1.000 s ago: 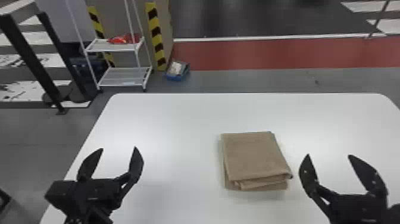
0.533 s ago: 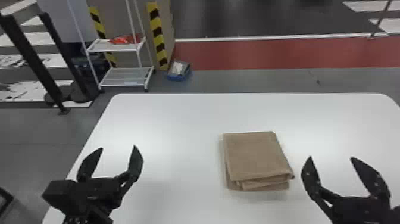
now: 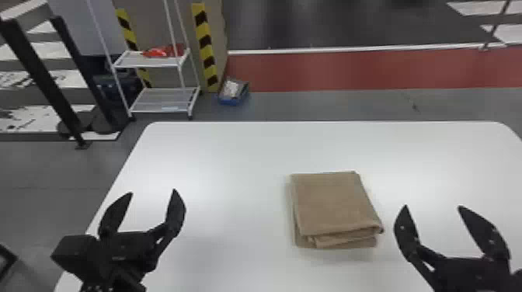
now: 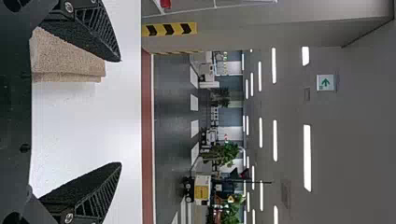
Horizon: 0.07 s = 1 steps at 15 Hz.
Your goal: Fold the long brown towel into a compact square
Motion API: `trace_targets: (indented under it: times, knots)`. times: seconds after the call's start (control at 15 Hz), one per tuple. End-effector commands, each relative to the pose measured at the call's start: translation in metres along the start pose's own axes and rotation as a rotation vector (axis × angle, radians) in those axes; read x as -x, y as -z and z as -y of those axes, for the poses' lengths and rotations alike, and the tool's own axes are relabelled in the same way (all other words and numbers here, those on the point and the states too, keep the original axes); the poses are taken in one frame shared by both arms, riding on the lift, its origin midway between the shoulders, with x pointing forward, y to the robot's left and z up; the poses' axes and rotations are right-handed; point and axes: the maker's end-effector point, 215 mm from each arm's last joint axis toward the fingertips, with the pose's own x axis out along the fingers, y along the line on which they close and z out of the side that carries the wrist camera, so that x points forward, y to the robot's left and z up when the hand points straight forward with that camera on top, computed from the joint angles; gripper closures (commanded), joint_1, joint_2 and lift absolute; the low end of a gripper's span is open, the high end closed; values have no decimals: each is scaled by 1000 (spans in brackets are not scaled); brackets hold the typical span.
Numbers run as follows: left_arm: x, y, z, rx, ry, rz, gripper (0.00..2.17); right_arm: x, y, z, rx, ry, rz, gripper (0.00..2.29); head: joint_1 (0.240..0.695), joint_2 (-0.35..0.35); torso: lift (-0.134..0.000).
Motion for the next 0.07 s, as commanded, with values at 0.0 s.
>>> trace_targets:
  times: [0.0]
  knots:
    - [0,0,1,4,-2,0,49,0,2,0,0,0,-6,90,695,103,-101]
